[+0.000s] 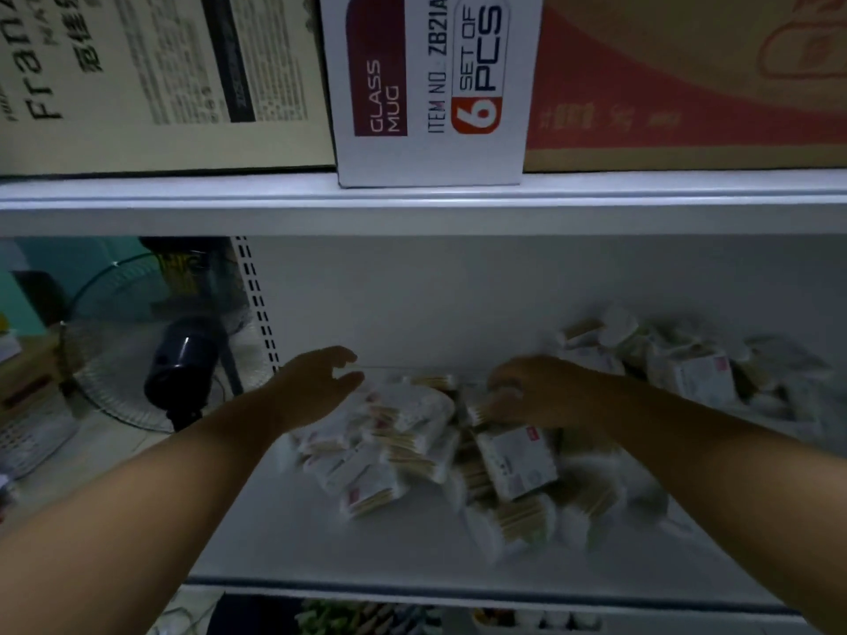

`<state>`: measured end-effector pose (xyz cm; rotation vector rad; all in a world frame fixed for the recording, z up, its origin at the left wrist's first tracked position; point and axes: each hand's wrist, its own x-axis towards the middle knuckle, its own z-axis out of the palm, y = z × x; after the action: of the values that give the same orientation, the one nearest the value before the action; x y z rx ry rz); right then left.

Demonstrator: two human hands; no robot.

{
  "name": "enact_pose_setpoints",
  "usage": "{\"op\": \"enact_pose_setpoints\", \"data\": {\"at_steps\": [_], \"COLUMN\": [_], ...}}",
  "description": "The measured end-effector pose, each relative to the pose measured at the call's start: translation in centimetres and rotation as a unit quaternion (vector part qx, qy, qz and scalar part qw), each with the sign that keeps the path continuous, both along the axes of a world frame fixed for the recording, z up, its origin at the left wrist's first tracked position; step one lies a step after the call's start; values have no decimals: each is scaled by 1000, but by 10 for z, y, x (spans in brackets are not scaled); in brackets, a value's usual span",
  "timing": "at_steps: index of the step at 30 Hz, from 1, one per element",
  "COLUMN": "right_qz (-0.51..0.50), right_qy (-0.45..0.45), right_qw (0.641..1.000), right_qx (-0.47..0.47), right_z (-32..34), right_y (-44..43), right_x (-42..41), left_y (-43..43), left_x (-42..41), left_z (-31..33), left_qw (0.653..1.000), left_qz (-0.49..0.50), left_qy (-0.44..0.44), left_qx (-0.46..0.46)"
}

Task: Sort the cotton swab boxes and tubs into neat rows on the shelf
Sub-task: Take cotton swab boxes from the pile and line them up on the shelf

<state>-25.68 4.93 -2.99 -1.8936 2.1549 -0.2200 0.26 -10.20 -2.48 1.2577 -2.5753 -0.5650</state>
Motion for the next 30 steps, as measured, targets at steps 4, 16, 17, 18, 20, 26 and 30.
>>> {"op": "enact_pose_setpoints", "data": {"at_steps": [4, 16, 17, 18, 20, 26, 30], "right_qz": [5, -232, -252, -273, -308, -366, -367], "right_qy": [-38, -339, -367, -389, -436, -519, -566], "right_qw": [997, 892, 873, 856, 816, 732, 688], "right_qx": [65, -191, -198, -205, -220, -248, -268], "right_z": [1, 11, 12, 14, 16, 21, 19], "right_y": [-25, -20, -17, -14, -5, 18, 28], "right_x": [-3, -24, -22, -18, -11, 8, 23], "left_y": [-23, -47, -46, -46, -50, -56, -60], "left_x": [-36, -120, -126, -131, -139, -143, -136], "left_z": [12, -1, -3, -4, -7, -10, -5], "left_qw": [999, 976, 972, 967, 953, 939, 937], "left_qz": [-22, -174, -186, -202, -231, -284, -321], "left_qy": [-48, -129, -140, -153, -194, -193, -138], "left_qx": [-5, 18, 16, 9, -11, 15, -15]}}
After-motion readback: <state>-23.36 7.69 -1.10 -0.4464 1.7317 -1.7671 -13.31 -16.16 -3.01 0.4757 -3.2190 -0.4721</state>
